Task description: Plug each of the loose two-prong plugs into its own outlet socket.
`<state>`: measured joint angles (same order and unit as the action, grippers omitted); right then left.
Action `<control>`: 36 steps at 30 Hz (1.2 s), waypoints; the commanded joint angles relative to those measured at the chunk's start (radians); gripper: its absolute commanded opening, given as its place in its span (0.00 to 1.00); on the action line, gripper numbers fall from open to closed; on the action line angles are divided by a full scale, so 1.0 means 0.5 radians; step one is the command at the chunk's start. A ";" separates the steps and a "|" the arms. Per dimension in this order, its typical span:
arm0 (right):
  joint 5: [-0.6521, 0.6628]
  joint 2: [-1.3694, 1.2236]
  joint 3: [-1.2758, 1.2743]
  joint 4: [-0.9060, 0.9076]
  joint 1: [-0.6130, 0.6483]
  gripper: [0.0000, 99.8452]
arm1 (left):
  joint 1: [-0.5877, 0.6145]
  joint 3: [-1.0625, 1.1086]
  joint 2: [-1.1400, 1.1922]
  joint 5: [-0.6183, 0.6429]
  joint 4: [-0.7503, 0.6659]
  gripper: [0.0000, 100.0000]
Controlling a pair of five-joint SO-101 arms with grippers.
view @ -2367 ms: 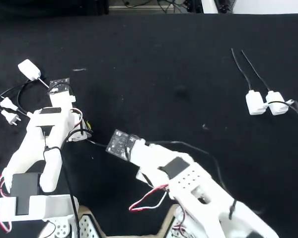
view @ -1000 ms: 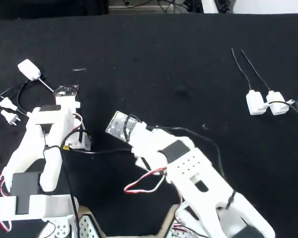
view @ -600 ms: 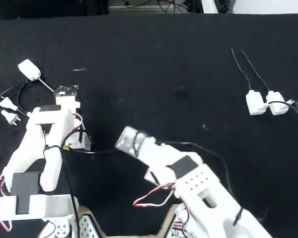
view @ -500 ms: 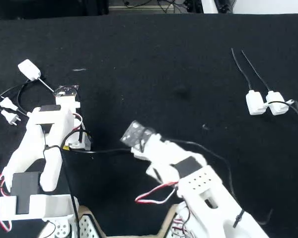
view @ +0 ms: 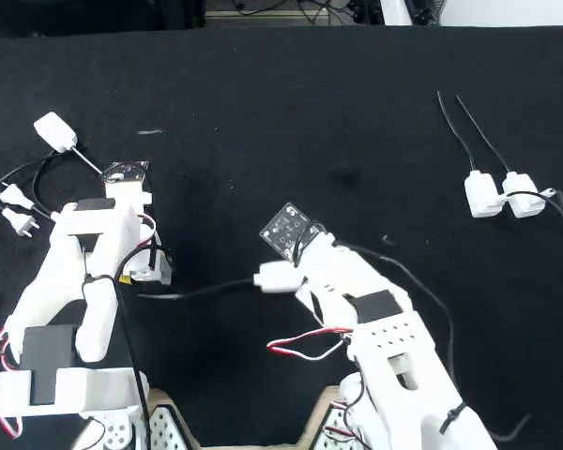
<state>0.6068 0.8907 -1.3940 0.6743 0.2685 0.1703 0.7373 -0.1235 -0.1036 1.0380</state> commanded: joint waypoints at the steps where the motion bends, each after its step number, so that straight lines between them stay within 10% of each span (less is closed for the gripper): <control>1: -0.172 0.038 0.094 -0.037 -0.040 0.17 | 0.002 -0.084 -0.021 -0.003 0.021 0.22; 11: -0.445 0.044 0.462 0.420 -0.003 0.17 | 0.272 -0.041 -0.770 -0.003 0.126 0.22; 18: -0.767 0.044 0.164 -0.040 -0.003 0.17 | 0.698 -0.219 -1.086 -0.175 0.233 0.22; 36: -0.767 0.044 -0.103 -0.310 0.006 0.17 | 0.895 -1.975 0.721 0.046 0.614 0.22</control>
<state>0.2248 0.8938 -1.4492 0.5577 0.2700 0.6168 0.0146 0.0821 -0.1557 1.3172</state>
